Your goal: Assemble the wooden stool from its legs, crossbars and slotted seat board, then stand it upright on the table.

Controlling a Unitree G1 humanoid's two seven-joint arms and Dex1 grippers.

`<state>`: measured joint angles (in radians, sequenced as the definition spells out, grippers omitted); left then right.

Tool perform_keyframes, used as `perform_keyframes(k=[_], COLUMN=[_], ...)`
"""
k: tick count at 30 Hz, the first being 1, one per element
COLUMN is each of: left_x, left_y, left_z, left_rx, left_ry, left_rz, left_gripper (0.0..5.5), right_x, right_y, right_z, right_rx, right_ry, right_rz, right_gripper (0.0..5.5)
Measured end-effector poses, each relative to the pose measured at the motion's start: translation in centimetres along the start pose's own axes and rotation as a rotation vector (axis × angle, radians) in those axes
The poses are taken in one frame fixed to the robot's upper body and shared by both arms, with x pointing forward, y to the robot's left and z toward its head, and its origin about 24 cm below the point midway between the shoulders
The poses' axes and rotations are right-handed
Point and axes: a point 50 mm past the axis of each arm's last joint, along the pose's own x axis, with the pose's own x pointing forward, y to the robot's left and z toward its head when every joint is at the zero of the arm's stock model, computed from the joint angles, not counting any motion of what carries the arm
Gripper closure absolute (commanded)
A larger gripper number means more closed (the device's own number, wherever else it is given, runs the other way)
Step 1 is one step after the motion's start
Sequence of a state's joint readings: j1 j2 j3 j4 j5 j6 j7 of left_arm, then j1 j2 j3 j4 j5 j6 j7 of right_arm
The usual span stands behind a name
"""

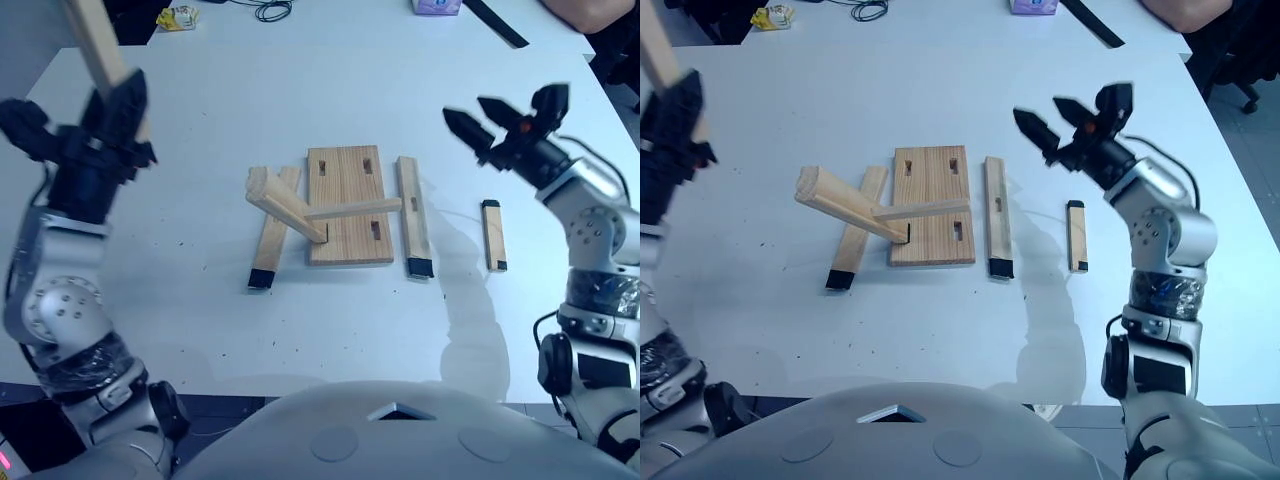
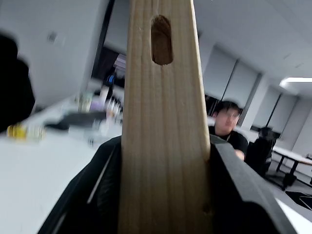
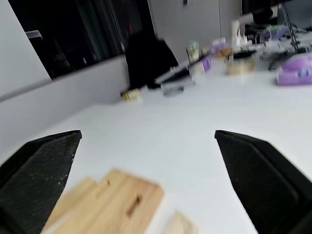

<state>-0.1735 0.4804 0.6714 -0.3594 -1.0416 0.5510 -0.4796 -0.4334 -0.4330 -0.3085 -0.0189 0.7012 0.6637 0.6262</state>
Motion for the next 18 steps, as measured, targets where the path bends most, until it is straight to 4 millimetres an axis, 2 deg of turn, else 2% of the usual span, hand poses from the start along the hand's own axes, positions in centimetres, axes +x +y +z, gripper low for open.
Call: perform_keyframes(k=[3,4,8,12,18], left_x=[2.6,3.3,4.6,5.0,5.1], left_y=[-1.8,-2.6,-5.0,-5.9,-6.9], left_z=[2.8,2.9,0.3,-1.3,-2.7], left_rx=[-0.004,-0.012,-0.107,-0.168,-0.207], left_ry=[-0.091,-0.088,0.050,0.123,0.189], left_rz=[-0.217,-0.291,-0.546,-0.689,-0.824], left_gripper=[3.46,3.46,3.46,3.46,3.46], right_x=[1.4,1.9,4.3,5.9,5.9], right_y=[1.6,2.4,5.7,7.6,10.5], right_z=[2.8,3.5,4.9,6.2,8.4], right_rx=[0.000,-0.010,0.017,0.104,0.147], right_ry=[-0.102,-0.116,-0.059,-0.012,-0.005], right_rz=[0.110,0.163,0.416,0.564,0.806], right_gripper=[0.46,0.46,0.46,0.46,0.46])
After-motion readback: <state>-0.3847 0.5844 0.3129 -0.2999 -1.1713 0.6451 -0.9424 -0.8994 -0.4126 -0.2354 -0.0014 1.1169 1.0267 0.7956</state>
